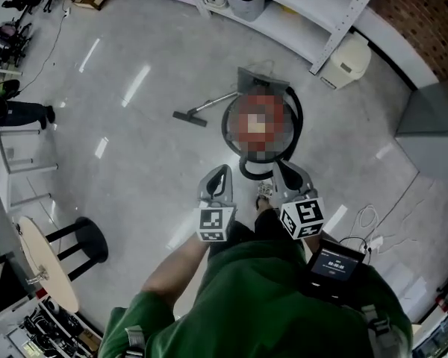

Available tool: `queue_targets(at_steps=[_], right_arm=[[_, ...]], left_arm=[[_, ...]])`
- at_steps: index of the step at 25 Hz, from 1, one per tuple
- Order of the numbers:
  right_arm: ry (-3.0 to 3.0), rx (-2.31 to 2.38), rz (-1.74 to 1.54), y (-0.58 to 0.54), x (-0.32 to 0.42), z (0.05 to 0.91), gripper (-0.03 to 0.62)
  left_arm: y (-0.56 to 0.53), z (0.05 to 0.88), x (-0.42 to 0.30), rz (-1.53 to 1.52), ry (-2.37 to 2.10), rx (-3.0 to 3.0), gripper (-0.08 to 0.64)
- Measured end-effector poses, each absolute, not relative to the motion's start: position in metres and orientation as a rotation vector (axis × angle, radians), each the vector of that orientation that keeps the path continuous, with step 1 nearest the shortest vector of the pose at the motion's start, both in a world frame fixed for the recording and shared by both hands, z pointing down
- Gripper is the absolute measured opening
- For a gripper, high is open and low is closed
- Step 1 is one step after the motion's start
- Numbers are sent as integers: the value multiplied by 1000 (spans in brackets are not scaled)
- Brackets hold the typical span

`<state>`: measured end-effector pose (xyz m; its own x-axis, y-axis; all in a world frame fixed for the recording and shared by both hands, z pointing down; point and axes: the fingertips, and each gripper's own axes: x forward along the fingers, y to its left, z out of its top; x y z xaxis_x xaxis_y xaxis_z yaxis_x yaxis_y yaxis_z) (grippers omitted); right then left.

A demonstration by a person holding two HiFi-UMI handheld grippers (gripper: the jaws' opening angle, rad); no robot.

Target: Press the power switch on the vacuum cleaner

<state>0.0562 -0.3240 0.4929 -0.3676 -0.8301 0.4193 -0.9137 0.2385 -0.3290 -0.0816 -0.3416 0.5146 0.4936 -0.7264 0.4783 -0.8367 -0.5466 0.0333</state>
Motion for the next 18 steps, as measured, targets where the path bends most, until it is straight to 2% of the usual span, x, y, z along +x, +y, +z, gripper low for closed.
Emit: queue_targets(at_steps=[18], right_arm=[[-2224, 1593, 826, -393, 65, 573, 2]], left_arm=[[-423, 620, -82, 736, -1121, 2432, 6]])
